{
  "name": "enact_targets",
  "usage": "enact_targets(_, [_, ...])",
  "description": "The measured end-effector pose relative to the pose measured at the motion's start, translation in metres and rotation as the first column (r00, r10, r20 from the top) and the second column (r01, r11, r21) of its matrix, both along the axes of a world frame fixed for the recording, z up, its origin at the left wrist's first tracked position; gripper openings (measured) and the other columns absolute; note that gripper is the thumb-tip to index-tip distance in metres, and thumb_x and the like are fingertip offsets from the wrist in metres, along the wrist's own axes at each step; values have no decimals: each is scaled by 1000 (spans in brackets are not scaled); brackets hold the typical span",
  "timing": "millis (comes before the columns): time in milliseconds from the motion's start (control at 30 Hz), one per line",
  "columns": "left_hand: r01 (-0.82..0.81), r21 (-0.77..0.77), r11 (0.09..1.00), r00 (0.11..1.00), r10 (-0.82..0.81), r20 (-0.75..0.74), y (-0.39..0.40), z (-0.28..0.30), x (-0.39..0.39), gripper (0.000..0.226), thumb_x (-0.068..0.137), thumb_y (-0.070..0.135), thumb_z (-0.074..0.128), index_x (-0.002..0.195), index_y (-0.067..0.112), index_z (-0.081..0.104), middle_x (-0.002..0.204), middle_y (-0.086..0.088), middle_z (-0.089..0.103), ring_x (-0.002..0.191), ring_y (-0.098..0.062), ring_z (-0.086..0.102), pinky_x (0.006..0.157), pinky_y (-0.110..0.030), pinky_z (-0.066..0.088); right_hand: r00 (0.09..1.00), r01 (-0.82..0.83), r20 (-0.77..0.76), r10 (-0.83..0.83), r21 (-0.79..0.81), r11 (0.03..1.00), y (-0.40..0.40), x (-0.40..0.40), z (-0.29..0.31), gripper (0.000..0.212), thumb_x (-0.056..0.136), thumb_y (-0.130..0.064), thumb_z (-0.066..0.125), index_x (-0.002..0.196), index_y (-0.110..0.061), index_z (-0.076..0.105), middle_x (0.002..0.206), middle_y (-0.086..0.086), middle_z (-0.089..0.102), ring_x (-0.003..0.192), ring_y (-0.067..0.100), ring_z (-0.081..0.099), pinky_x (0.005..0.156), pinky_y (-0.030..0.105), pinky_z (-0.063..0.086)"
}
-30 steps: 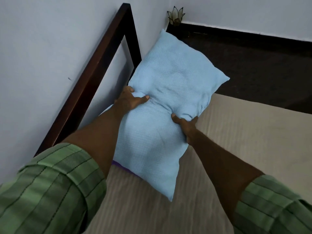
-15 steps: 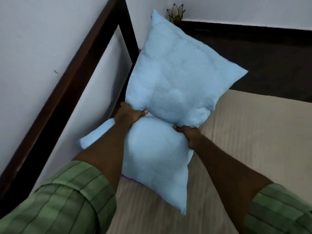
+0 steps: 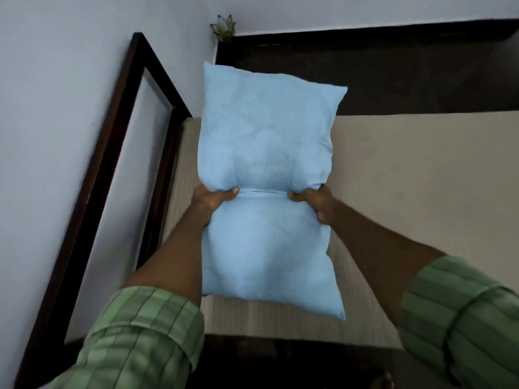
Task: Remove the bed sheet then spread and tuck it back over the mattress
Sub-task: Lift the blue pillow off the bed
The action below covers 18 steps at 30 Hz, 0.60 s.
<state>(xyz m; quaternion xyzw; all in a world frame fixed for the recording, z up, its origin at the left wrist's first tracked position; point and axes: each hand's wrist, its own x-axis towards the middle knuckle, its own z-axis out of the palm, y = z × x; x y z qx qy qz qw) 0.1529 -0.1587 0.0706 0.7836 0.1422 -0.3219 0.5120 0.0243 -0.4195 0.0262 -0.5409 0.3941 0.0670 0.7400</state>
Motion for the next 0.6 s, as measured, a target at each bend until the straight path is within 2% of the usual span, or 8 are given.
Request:
enact_targets(133, [-2,-63,998,1000,4,31,-47,45,-99,67,68,19,96,126,7,66,122,-3,69,104,-20,67,89,-31,54,1000,-11,11,11,-27,1000,-45,-92,47,94,61,-18,100,143,-17,55,134,-3,61,121,23,58,108,45,48])
enact_targets(300, [53,-90,995,997,-47,65,-115,92,-218,69,72,17,93,131,7,60,117,-1,63,103,-19,61,90,-30,49,999,12,33,-8,-108,994,-113,-213,77,132,23,-45,106,144,-24,55,133,-4,65,122,25,61,105,50,52])
enact_targets(333, [61,-102,993,996,-54,73,-128,96,-237,69,72,17,93,132,6,60,119,-1,63,104,-19,60,90,-30,48,999,21,33,-17,-114,993,-125,-234,82,132,24,-45,106,144,-24,54,133,-4,65,122,25,60,106,50,51])
enact_targets(433, [119,-98,988,991,-111,80,-172,107,-304,75,72,20,94,136,4,58,131,-6,63,107,-20,60,92,-30,47,997,64,50,-58,-134,989,-156,-317,112,115,42,-34,104,145,-21,53,135,-2,63,123,25,58,108,49,48])
enact_targets(533, [182,-94,979,983,-178,53,-219,110,-355,86,69,24,95,140,2,53,141,-10,59,123,-26,59,94,-32,46,991,136,25,-134,-134,981,-191,-390,128,104,56,-25,102,146,-16,50,139,-1,59,127,26,54,110,45,45])
enact_targets(600, [236,-101,966,972,-233,40,-254,111,-388,91,68,25,96,143,1,51,143,-10,58,127,-28,58,96,-33,46,984,178,14,-178,-137,974,-219,-434,130,108,55,-26,102,148,-15,48,142,0,57,129,26,52,112,45,43])
